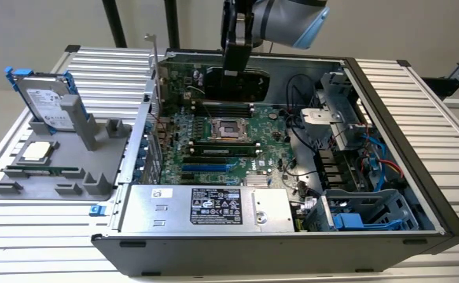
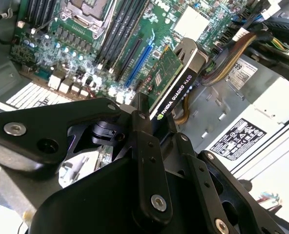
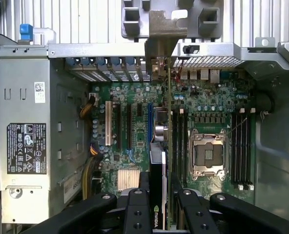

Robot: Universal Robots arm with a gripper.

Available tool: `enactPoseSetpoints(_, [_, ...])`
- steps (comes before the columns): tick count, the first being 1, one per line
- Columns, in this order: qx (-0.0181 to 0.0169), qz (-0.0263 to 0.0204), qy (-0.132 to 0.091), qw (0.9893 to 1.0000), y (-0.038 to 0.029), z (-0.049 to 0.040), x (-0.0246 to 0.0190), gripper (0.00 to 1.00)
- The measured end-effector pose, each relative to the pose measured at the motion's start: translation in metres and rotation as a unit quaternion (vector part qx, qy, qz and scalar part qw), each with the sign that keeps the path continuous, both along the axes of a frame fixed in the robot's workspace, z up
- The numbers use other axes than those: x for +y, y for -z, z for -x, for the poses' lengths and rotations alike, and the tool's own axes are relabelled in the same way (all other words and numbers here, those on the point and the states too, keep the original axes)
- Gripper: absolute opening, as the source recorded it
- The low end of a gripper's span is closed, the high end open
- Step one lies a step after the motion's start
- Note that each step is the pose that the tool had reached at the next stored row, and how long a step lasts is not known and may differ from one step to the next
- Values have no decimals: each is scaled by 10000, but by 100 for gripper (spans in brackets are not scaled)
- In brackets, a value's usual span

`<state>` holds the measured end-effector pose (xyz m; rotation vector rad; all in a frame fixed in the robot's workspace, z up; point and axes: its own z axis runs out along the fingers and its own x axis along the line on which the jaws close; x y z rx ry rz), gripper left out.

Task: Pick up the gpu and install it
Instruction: 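Insert the gpu into the slot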

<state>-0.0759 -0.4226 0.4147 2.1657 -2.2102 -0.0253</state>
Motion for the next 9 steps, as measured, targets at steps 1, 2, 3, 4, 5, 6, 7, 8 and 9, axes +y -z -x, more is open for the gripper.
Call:
enactPoseSetpoints(1, [0,1,0,10000,3,0,0,0])
enactPoseSetpoints(2, [0,3,0,10000,5,0,0,0])
enactPoseSetpoints(3, [0,4,0,10000,8,0,0,0])
enactPoseSetpoints(4, [0,5,0,10000,11,0,0,0])
enactPoseSetpoints(5, [0,6,0,10000,14,0,0,0])
enactPoseSetpoints(6, [0,7,0,10000,17,0,0,0])
enactPoseSetpoints(7, [0,8,0,10000,20,0,0,0])
enactPoseSetpoints(8, [0,9,0,10000,23,0,0,0])
enactPoseSetpoints(9, [0,10,0,10000,26,0,0,0])
